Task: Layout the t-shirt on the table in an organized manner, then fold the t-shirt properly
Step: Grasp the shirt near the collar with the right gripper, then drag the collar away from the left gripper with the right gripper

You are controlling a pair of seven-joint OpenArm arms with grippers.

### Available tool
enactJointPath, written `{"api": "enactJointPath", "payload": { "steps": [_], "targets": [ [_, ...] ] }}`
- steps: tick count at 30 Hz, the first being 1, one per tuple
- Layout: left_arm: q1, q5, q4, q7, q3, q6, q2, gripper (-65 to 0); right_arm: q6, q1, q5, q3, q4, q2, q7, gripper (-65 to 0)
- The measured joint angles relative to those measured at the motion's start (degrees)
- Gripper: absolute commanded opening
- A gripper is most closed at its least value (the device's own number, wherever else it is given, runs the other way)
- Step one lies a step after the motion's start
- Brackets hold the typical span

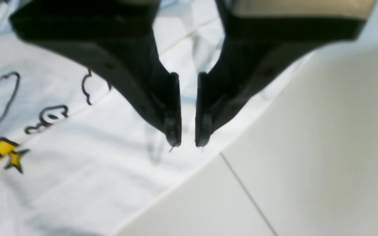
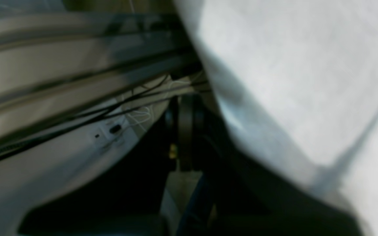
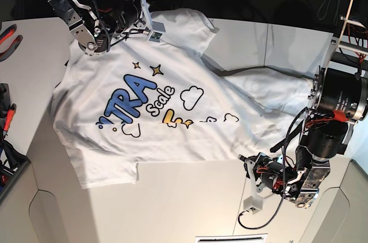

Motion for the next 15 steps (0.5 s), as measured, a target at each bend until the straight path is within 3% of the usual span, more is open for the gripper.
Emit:
{"api": "enactJointPath", "payload": {
  "steps": [4,9,15],
  "targets": [
    [3.39,-0.11,0.0,-0.35,0.02,-0.02,0.46,-56.2,-0.2,1.16,1.31,0.0,3.91,0.13,-0.11,-65.0],
    [6.67,2.4,0.13,-3.19,-0.09,0.07,0.2,-56.2,-0.11,3.3,1.55,0.07,5.33,-2.54,-0.59,-65.0],
    [9.03,8.2,0.92,-11.58,-0.26,5.33,0.37,-61.1,-0.79,6.49,0.81,0.24,5.35,-8.11,2.89,-65.0]
  ]
}}
